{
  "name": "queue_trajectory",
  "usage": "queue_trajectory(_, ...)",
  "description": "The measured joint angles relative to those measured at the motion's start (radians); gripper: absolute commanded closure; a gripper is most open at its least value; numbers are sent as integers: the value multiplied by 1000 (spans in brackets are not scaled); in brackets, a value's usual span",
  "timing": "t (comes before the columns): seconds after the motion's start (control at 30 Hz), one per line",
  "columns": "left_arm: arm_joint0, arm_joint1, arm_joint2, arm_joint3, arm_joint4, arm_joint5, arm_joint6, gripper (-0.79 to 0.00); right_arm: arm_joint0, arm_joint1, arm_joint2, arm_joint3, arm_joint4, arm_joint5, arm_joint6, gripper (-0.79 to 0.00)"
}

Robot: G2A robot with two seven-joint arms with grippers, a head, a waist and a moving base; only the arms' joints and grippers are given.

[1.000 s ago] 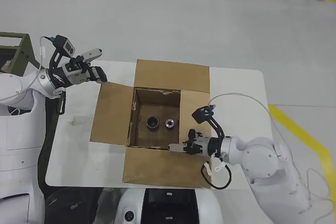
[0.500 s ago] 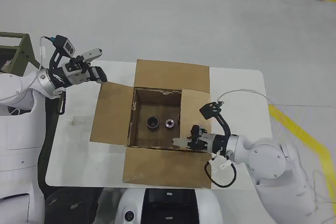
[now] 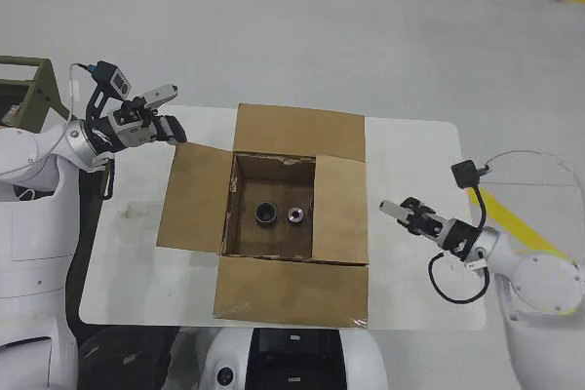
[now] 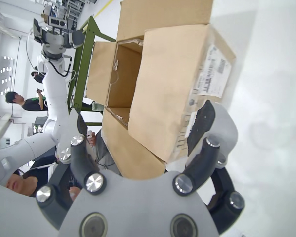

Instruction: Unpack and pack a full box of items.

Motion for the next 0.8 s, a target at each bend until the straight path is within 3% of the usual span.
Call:
queue_trajectory(0.27, 0, 0, 0, 0, 0, 0, 0, -785, -18, 13, 88, 56, 57, -20, 2, -785)
queue_trajectory(0.8, 0, 0, 0, 0, 0, 0, 0, -785, -18, 14, 91, 57, 59, -19, -4, -785)
